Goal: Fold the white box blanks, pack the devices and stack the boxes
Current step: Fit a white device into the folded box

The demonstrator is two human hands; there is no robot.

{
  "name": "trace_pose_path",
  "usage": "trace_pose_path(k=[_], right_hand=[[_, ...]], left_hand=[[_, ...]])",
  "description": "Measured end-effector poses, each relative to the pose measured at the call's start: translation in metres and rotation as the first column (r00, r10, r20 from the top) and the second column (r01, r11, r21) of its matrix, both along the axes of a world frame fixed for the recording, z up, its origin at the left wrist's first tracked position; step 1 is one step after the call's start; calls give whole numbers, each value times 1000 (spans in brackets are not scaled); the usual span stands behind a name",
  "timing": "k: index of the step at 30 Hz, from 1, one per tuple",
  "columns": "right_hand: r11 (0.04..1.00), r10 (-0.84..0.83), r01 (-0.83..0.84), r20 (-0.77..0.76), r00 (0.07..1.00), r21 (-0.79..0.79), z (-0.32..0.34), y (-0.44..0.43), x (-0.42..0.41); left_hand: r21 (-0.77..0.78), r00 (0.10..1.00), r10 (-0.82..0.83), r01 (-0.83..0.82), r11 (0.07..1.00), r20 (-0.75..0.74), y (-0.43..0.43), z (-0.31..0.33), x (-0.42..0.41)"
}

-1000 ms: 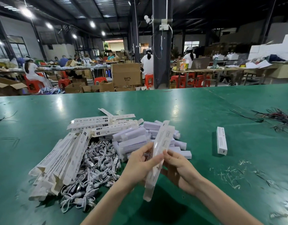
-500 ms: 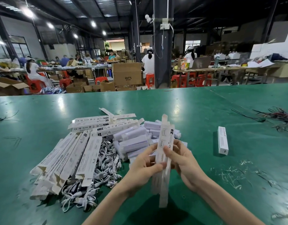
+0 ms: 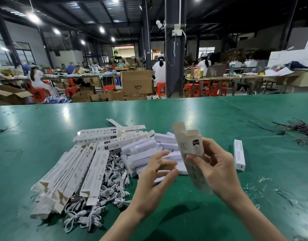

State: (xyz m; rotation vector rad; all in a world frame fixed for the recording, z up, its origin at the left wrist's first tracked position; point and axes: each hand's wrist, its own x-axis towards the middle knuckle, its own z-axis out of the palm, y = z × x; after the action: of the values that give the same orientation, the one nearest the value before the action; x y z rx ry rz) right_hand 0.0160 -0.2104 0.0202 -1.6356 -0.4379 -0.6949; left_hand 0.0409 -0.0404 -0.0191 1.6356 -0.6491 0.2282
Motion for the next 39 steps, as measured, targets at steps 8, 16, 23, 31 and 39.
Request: trace_pose_path(k=[8,16,23,31,39], right_hand=[[954,117,-148,-131,984,-262,-16,12,2],[957,166,-196,-151,974,-216,-20,14,3],[930,264,-322,-290,920,-177,-21,11,1],[928,264,-327,-302,916,-178,-22,11,-1],[918,282,-356,-341,897,-175,-21,10,-2]], left_hand=[[-376,963,223,-153,914,152,-2,2,-3],[-265,965,211,-166,950,153,-1,4,-4],[-316,992,95,-63,947,86,-1,9,-6],[-318,998,57,-64,946,-29,1,9,-6],[-409,971,61,-154,899,-233,4,16,-5]])
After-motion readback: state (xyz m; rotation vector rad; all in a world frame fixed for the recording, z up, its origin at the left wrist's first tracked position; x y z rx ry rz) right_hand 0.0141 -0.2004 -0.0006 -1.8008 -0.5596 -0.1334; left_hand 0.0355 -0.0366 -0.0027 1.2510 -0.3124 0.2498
